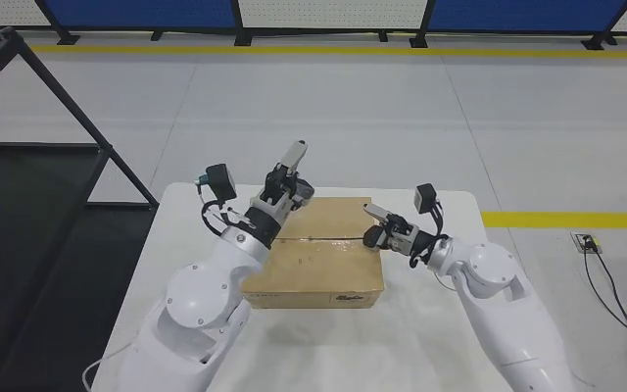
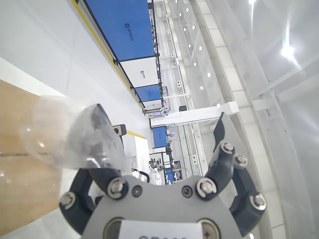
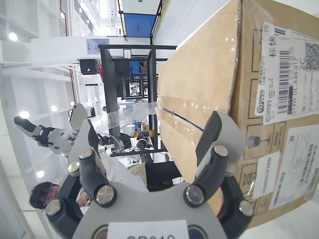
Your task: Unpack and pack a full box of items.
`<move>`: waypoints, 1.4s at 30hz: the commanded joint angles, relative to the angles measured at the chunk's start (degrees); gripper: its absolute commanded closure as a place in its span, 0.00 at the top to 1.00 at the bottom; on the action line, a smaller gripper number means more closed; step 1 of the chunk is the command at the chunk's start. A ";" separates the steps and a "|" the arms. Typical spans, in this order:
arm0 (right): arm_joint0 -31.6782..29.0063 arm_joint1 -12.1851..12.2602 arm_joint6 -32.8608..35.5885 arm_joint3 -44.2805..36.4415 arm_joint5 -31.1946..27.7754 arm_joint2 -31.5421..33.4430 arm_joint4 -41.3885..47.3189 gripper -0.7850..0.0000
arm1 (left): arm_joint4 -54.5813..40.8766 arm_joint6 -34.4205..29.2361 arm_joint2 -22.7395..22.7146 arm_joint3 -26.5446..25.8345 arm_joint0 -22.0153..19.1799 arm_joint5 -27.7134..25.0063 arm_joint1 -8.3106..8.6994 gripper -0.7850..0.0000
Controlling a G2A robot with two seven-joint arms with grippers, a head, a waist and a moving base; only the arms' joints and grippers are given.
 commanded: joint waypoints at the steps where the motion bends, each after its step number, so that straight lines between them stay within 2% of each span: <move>1: -0.27 0.08 -0.11 -0.23 -0.04 0.15 0.02 1.00 | 0.25 0.04 0.91 1.16 -0.81 0.23 -0.31 1.00; 21: -2.80 1.00 -0.37 -1.66 -0.26 2.32 0.99 1.00 | 2.66 0.06 6.24 6.83 -5.43 1.00 -3.08 1.00; 32: -2.90 1.19 -0.65 -2.04 -0.03 1.97 1.11 1.00 | 3.76 0.56 10.00 10.63 -9.17 1.54 -5.18 1.00; 42: -2.54 1.32 -0.99 -1.98 0.56 1.57 1.17 1.00 | 3.97 2.78 11.59 13.40 -11.55 1.88 -7.10 1.00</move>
